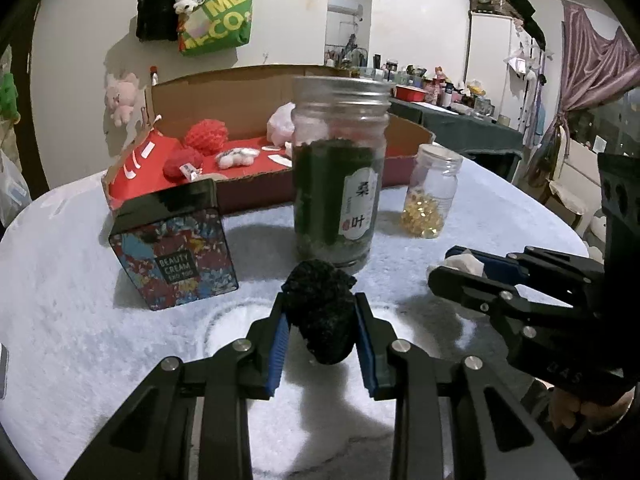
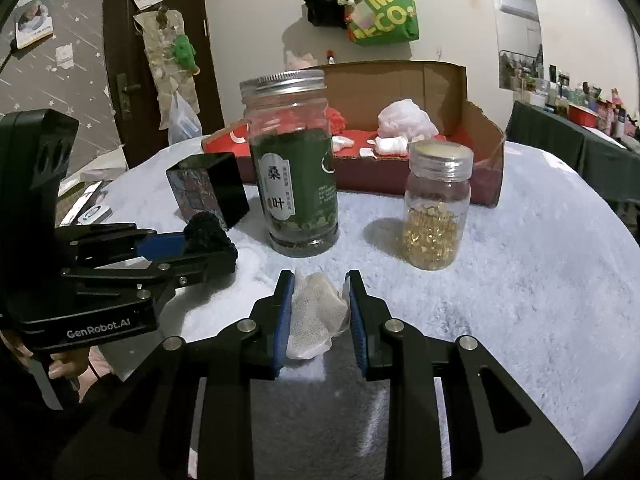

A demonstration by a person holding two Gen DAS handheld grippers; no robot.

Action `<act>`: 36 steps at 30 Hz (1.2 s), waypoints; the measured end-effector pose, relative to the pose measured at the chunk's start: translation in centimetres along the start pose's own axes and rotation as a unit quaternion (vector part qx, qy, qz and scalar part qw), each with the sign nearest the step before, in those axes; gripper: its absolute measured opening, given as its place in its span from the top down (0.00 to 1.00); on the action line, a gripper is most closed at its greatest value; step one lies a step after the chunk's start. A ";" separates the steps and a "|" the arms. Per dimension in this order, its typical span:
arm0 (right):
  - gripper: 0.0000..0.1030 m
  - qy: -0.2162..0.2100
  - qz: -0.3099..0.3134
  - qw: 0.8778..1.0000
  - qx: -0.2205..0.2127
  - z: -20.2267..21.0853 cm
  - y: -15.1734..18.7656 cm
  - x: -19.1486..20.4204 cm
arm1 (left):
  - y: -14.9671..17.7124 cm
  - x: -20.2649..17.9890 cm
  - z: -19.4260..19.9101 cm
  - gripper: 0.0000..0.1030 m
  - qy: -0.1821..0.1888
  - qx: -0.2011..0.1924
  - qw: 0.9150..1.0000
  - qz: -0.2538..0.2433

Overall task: Organize soft objects
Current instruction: 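Lift the pom-pom and cloth and carry both toward the red box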

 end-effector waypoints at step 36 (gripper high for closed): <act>0.76 0.039 -0.029 0.998 -0.034 2.9 -5.6 -4.3 | -4.4 4.3 4.1 0.69 -0.035 -0.038 0.998 0.020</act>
Point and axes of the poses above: each gripper's, at about its wrist camera, not at the fingertips, and z roughly against the way its jaws point, x to its left, y to its underside, the point moved 1 cm from there along -z, roughly the way its jaws point, and after that the axes turned 9 degrees about x, right-handed, at the moved point
